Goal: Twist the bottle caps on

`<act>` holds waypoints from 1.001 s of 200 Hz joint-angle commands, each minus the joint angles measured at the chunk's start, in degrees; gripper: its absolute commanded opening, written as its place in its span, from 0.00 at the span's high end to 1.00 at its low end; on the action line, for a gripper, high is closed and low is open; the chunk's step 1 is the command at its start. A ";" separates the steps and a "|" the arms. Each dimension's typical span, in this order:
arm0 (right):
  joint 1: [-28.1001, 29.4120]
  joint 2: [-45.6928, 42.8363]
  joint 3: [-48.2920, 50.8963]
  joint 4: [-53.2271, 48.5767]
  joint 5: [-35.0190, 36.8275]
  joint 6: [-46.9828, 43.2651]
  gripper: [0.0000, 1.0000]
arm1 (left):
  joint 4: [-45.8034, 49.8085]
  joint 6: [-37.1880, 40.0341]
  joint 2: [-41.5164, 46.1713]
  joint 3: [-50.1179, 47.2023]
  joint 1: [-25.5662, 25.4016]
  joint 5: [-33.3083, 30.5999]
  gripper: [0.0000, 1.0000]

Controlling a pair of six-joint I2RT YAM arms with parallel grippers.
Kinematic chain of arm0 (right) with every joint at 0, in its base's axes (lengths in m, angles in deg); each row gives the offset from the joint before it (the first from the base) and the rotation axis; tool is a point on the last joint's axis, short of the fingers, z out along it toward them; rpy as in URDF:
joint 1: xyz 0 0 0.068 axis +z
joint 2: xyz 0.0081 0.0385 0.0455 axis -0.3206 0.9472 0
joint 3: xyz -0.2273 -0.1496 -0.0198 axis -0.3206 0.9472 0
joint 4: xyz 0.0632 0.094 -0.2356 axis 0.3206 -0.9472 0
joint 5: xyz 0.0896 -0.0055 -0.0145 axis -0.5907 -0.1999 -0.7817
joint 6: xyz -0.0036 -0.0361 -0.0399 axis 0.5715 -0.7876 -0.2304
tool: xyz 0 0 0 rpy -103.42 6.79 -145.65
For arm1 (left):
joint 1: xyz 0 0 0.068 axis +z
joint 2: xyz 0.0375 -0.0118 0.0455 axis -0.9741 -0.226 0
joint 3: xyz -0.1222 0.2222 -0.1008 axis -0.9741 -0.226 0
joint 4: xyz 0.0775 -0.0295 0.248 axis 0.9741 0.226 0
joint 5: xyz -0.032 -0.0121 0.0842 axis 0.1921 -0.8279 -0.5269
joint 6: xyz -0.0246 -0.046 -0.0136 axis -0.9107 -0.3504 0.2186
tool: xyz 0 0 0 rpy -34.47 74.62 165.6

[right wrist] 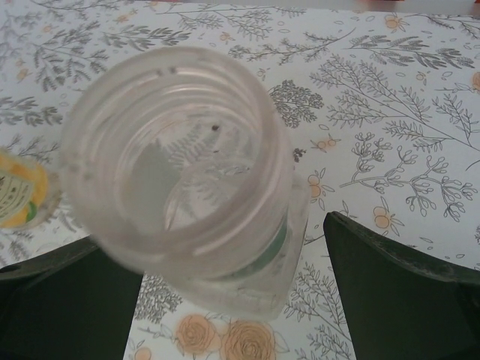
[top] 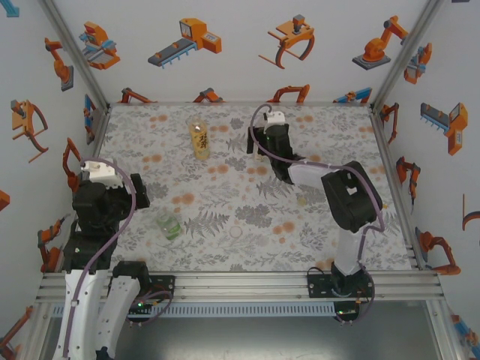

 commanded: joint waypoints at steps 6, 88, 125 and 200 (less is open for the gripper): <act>0.54 2.14 -3.00 3.40 4.01 0.66 0.19 | 0.83 1.15 -0.12 -0.46 -0.26 -1.55 0.03; 0.72 4.10 -2.81 6.71 2.30 -2.05 0.39 | 1.05 0.29 -0.95 -0.38 -0.26 -2.65 0.03; 0.90 1.70 -1.36 6.64 1.81 -3.59 0.43 | 2.35 -5.40 -3.38 2.19 -0.24 -3.12 0.03; 0.85 -9.74 5.79 4.11 -5.70 -4.73 0.48 | -11.73 -11.27 -5.14 0.89 -0.34 10.88 0.03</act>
